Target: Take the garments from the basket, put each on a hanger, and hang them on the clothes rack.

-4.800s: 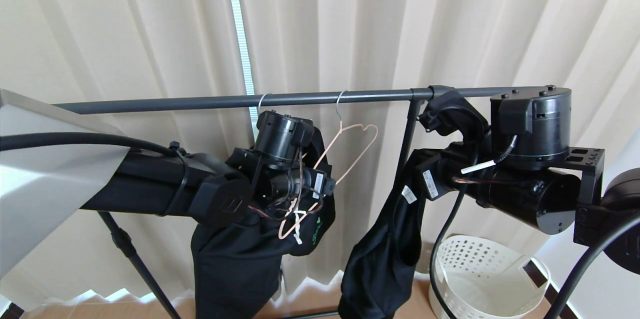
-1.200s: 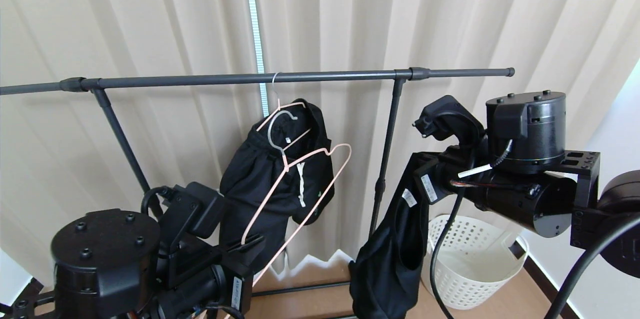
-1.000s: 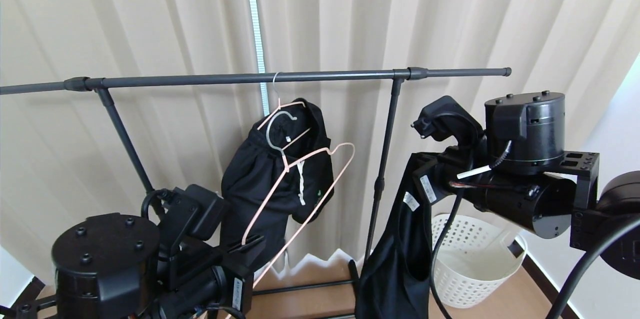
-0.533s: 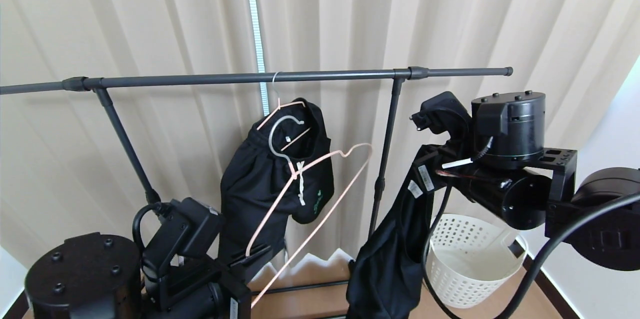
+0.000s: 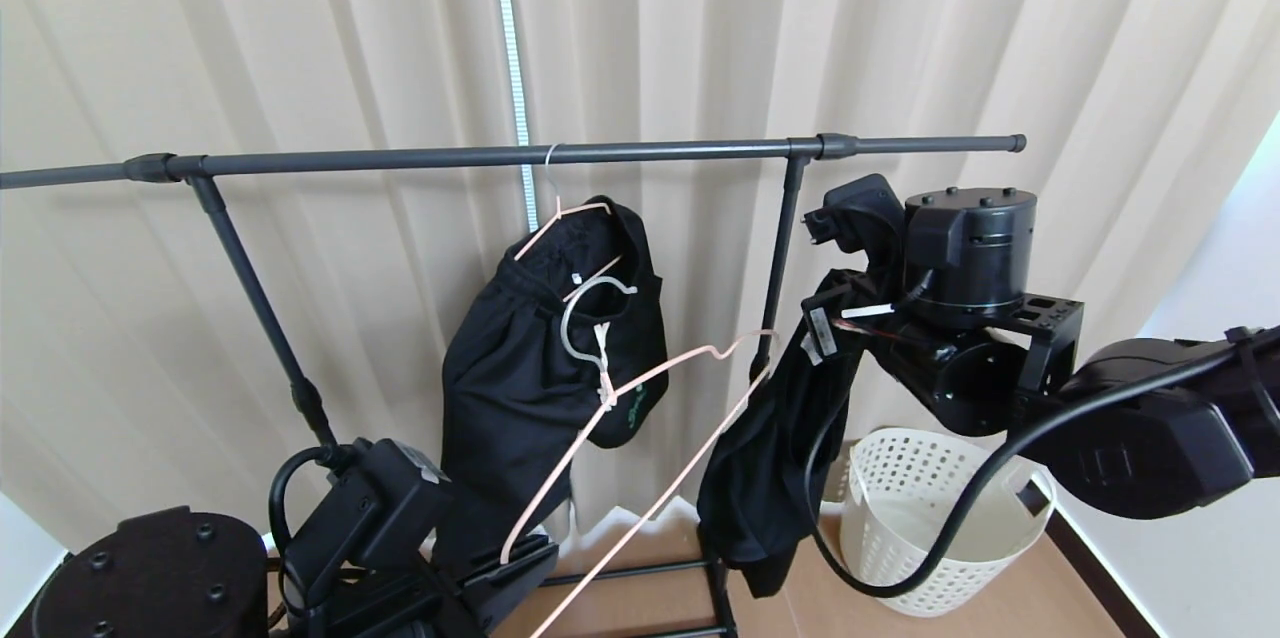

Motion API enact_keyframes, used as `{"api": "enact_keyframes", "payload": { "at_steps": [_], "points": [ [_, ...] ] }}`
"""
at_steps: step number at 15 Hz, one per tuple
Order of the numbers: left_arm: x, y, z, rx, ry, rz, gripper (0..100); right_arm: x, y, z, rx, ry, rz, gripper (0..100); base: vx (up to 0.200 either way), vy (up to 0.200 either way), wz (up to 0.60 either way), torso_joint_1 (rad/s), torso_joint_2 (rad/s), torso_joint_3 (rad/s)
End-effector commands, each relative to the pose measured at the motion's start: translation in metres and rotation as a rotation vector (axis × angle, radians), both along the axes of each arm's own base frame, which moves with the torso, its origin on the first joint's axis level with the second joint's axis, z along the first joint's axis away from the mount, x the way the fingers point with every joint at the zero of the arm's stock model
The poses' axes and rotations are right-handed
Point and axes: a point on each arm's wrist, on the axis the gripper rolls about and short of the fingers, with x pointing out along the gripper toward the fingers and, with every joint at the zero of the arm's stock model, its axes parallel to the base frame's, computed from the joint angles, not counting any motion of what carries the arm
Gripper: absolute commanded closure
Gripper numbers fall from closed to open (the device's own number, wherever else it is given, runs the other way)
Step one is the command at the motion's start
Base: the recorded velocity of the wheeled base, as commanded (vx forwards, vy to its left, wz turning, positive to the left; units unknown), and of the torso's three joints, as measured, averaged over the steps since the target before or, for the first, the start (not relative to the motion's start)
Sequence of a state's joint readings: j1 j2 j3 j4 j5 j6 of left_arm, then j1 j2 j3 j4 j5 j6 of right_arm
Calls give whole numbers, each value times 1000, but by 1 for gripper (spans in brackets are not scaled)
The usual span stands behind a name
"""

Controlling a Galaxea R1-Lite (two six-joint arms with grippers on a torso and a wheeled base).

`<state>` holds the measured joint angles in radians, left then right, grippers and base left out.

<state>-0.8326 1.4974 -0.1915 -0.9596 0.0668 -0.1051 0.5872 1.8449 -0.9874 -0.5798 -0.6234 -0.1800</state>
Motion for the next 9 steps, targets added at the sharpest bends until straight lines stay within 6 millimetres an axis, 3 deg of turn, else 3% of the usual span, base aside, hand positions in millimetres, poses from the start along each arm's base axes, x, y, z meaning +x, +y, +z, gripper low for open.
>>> {"api": "enact_keyframes", "payload": {
  "at_steps": [1,5,9],
  "points": [
    [-3,-1,-2,-1,-1,-12,100,16,0,-12,-5,4,-33,100,0,0,0,0,0,0],
    [-3,-4,-3,-19,-1,-18,100,25,4,-18,10,-25,-48,100,0,0,0,0,0,0],
    [-1,-6,-2,-57,-4,-12,100,18,8,-17,17,-29,-29,100,0,0,0,0,0,0]
  ]
}}
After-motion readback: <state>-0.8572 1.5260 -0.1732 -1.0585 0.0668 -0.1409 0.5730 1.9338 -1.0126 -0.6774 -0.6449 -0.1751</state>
